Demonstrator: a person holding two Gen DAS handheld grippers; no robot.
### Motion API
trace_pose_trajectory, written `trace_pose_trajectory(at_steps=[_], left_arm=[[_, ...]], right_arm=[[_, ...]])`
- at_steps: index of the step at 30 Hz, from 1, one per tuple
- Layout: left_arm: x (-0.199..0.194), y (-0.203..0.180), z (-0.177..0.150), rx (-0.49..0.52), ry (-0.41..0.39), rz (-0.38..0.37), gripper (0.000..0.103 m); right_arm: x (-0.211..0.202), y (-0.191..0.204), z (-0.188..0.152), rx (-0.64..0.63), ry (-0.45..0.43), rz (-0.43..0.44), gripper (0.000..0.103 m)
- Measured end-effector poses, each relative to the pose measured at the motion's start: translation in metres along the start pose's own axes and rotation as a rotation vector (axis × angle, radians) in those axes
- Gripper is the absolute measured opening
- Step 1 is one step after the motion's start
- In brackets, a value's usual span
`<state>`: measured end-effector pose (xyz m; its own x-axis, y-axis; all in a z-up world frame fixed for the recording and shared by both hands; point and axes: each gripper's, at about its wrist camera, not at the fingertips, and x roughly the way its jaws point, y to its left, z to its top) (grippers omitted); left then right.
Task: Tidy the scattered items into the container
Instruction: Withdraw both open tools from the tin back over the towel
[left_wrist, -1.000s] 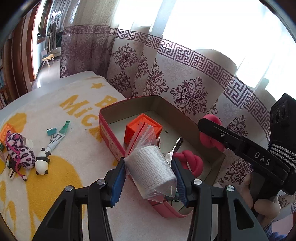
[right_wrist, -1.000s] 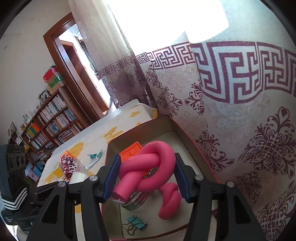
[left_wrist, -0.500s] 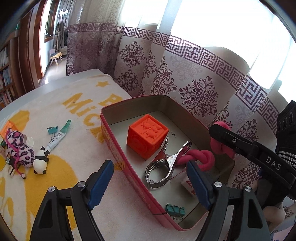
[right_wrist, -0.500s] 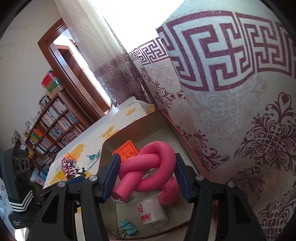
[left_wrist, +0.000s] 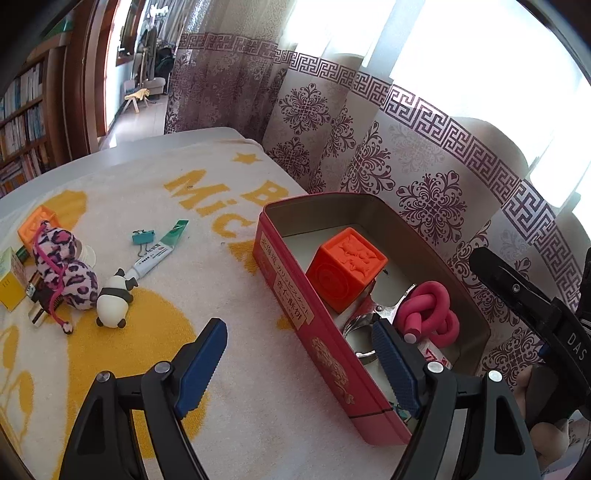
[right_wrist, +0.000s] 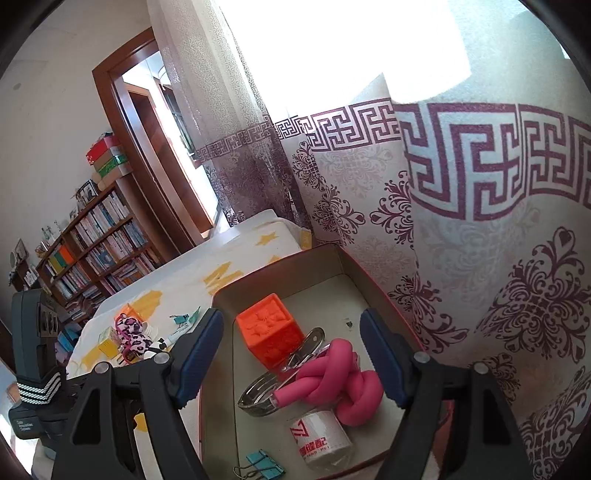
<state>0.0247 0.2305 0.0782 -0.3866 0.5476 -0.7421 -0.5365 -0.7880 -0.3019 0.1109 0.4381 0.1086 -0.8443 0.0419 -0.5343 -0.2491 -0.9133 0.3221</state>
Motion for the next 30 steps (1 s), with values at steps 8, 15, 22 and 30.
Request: trace_pose_trajectory(at_steps=[8, 15, 22, 30], left_arm=[[-0.016, 0.044, -0.005, -0.091, -0.030, 0.028, 0.082], [-0.038, 0.096, -0.014, -0.173, -0.068, 0.083, 0.082], [-0.066, 0.164, -0.024, -0.247, -0.096, 0.191, 0.082], [-0.092, 0.242, -0.045, -0.367, -0.114, 0.294, 0.082]], right_arm=[[0.013, 0.043, -0.007, -0.078, 0.029, 0.042, 0.080], [0.027, 0.086, -0.017, -0.142, 0.071, 0.085, 0.080], [0.053, 0.132, -0.032, -0.172, 0.131, 0.143, 0.080], [0.098, 0.179, -0.054, -0.181, 0.249, 0.203, 0.080]])
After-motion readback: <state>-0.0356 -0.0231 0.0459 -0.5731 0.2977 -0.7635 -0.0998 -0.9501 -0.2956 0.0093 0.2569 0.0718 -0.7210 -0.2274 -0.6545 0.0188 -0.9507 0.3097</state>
